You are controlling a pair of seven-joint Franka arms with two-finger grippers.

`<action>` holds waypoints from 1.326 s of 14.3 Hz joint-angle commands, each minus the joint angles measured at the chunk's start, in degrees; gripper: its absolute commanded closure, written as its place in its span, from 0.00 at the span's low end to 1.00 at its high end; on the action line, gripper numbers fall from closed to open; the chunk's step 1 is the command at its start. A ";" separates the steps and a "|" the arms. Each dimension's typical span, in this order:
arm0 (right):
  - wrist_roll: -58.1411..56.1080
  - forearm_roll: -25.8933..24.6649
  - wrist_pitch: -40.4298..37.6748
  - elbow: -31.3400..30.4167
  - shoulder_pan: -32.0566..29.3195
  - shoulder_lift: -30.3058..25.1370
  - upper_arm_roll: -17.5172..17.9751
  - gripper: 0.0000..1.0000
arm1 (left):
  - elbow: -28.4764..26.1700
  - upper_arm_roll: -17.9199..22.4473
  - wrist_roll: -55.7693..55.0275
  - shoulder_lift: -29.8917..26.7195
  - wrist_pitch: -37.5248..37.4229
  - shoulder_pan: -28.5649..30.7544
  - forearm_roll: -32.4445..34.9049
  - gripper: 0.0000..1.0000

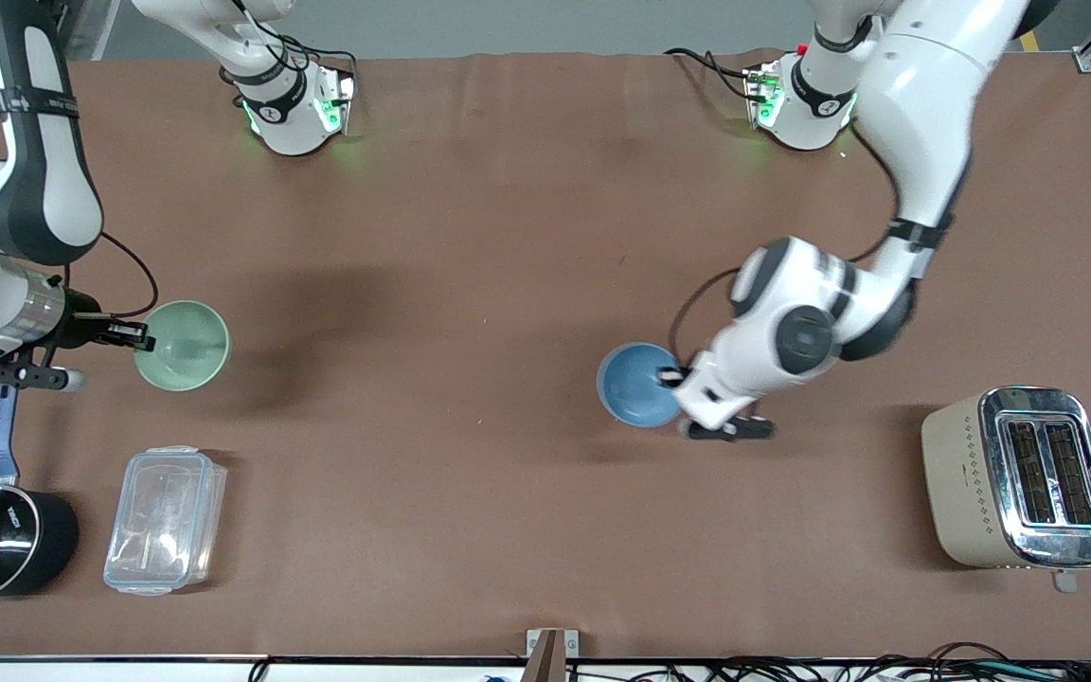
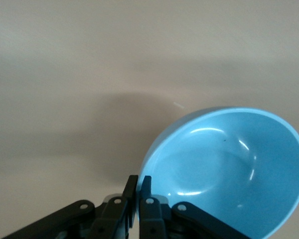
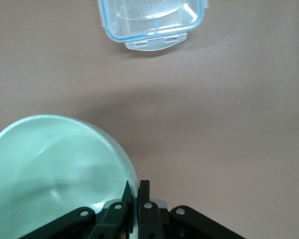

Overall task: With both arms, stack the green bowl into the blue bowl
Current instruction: 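Carry the blue bowl and green bowl toward each other at table center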

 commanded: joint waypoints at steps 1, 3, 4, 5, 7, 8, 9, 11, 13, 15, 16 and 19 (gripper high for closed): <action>3.80 1.31 -0.35 0.50 2.16 0.50 0.65 1.00 | 5.70 0.89 -8.35 5.52 1.06 -8.22 -0.03 1.00; 9.23 1.31 -0.18 0.85 3.92 0.50 2.22 1.00 | 6.85 1.06 -12.32 8.68 5.27 -12.10 -0.03 1.00; 13.35 1.23 -0.09 1.37 4.36 0.50 4.32 1.00 | 6.94 0.98 -13.90 9.39 7.21 -13.25 -0.12 1.00; 17.31 1.05 0.00 1.81 4.36 0.58 6.34 1.00 | 7.12 0.98 -15.31 10.97 8.62 -14.39 -0.21 1.00; 26.44 0.61 0.26 2.69 4.98 0.67 11.18 1.00 | 7.03 1.33 -19.78 11.42 10.30 -16.51 0.05 0.99; 30.23 0.52 0.70 2.70 5.68 0.67 12.94 1.00 | 7.03 1.50 -20.67 11.07 10.22 -15.99 -0.03 0.92; 33.66 0.52 1.57 2.70 6.64 0.76 14.35 1.00 | 7.03 1.50 -20.86 10.72 9.96 -15.38 -0.20 0.64; 40.96 0.52 4.29 2.70 9.80 0.93 16.29 1.00 | 7.12 2.20 -20.51 8.27 9.08 -14.15 0.58 0.00; 46.51 0.52 7.54 2.70 14.01 1.81 16.65 1.00 | 8.43 3.17 -20.33 4.85 3.39 -11.96 2.24 0.00; 51.43 0.52 10.27 2.70 18.49 3.83 16.65 1.00 | 10.45 3.17 -19.63 1.51 -2.67 -9.93 6.36 0.00; 54.24 0.44 12.46 2.70 20.69 5.05 16.65 1.00 | 10.46 3.26 -18.67 -0.51 -5.14 -9.22 8.65 0.00; 63.90 -3.85 19.40 2.78 26.59 9.71 16.65 0.99 | 10.37 3.09 -13.68 -7.37 -12.17 -4.14 14.98 0.00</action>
